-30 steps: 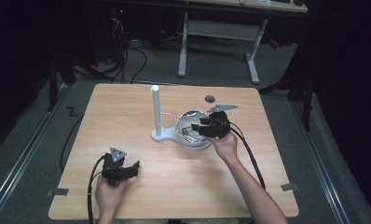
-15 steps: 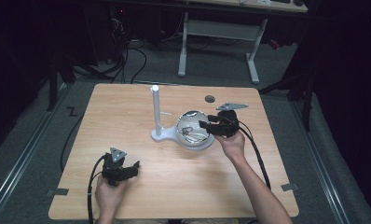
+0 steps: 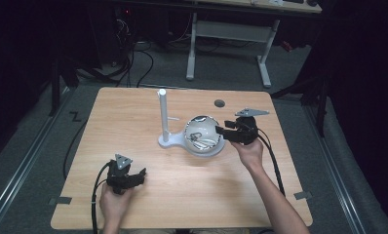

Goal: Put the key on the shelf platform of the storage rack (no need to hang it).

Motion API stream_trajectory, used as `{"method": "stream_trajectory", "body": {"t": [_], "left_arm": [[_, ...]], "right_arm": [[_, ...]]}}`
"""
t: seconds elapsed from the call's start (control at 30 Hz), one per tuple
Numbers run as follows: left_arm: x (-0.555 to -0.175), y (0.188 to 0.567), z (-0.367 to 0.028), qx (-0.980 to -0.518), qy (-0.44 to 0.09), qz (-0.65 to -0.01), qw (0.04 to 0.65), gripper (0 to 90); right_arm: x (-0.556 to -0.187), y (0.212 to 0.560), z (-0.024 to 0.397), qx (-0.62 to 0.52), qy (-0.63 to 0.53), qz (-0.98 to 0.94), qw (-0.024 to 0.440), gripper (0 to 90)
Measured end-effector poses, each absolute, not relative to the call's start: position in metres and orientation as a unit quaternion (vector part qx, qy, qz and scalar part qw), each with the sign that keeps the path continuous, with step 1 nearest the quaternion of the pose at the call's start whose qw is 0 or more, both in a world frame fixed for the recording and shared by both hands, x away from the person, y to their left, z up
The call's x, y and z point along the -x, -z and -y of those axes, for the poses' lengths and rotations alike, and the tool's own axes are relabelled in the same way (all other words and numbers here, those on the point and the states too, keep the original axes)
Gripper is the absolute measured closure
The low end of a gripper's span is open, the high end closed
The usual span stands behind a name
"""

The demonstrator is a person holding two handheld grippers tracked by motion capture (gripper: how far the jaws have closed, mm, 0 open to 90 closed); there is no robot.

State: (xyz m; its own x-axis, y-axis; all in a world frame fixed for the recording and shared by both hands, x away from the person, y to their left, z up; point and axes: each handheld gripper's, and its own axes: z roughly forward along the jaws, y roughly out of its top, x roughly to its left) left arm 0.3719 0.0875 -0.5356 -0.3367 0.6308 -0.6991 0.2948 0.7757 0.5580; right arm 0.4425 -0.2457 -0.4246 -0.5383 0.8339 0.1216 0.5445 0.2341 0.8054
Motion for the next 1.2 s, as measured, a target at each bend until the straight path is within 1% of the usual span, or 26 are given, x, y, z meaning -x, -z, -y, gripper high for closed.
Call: {"method": "stream_trajectory", "body": {"t": [0.63,0.97,1.2], "left_arm": [[-0.372,0.535,-0.087,-0.288,-0.167,-0.801,0.498,24.0],[-0.372,0.536,-0.088,-0.292,-0.17,-0.798,0.499,24.0],[-0.372,0.536,-0.088,-0.289,-0.169,-0.8,0.498,24.0]], "right_arm": [[-0.431,0.412,0.265,-0.455,-0.434,-0.756,0.184,48.6],[-0.421,0.413,0.286,-0.473,-0.44,-0.74,0.185,49.0],[-0.415,0.41,0.291,-0.474,-0.438,-0.74,0.188,48.9]]}}
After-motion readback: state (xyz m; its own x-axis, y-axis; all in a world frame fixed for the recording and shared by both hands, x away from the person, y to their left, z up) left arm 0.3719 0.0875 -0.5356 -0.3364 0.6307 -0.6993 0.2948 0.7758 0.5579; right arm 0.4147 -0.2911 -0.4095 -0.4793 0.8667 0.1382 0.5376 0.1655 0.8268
